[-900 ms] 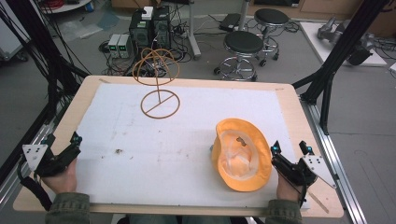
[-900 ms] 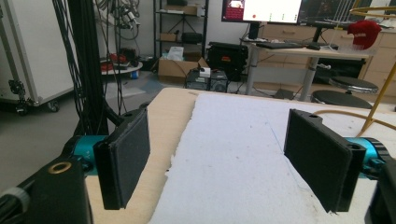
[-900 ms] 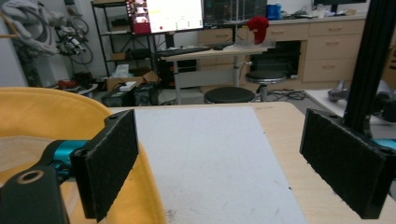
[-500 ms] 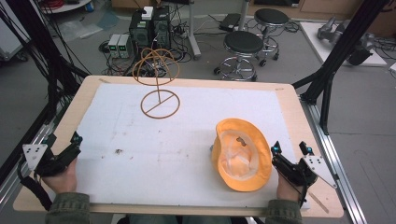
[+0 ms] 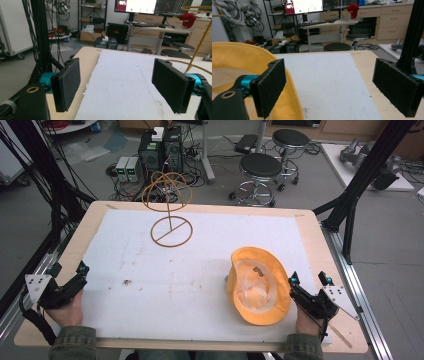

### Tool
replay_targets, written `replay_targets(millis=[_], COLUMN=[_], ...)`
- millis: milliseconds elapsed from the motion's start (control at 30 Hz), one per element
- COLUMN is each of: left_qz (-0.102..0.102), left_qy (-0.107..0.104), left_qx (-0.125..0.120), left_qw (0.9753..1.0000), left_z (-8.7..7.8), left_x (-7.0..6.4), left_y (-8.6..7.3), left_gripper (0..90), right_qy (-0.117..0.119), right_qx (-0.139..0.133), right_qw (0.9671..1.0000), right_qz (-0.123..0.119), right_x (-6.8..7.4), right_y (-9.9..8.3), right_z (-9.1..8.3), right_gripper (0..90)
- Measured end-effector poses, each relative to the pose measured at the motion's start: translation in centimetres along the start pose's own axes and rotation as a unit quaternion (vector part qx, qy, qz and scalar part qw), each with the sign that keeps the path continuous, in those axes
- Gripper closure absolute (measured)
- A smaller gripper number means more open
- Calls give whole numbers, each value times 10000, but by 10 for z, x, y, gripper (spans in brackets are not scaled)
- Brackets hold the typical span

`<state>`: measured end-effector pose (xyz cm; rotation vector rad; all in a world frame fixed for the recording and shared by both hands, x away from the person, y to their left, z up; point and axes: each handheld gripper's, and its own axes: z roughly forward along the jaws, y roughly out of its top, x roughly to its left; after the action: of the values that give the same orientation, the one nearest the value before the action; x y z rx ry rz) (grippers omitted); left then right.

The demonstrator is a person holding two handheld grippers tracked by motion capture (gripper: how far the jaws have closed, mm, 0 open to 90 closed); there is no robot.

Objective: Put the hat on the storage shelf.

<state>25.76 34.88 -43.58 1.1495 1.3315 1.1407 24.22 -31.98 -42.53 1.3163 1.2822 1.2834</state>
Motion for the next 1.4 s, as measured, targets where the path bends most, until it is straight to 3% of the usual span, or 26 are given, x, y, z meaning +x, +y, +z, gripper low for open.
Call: replay_targets(millis=[200,433,600,800,1100,1400], left_qz=[11,18,17,22,29,8], left_qy=[10,18,22,32,13,19], left_qx=[12,17,26,18,19,-3], left_qw=[10000,10000,10000,10000,10000,10000], left_z=[0,1,1,1,2,1], left_x=[1,0,0,0,0,0], left_y=[0,0,0,0,0,0], left_gripper=[234,236,236,236,236,236], right_qy=[77,348,618,778,1218,1467], right_qx=[-29,-31,-28,82,239,370], right_qw=[9998,9993,9977,9965,9917,9872], right_qz=[-155,-95,-275,-285,-335,-511], right_x=[3,11,26,37,60,78], right_y=[6,20,28,28,34,34], right_z=[0,-2,-2,1,1,2], right_gripper=[107,107,107,107,107,107])
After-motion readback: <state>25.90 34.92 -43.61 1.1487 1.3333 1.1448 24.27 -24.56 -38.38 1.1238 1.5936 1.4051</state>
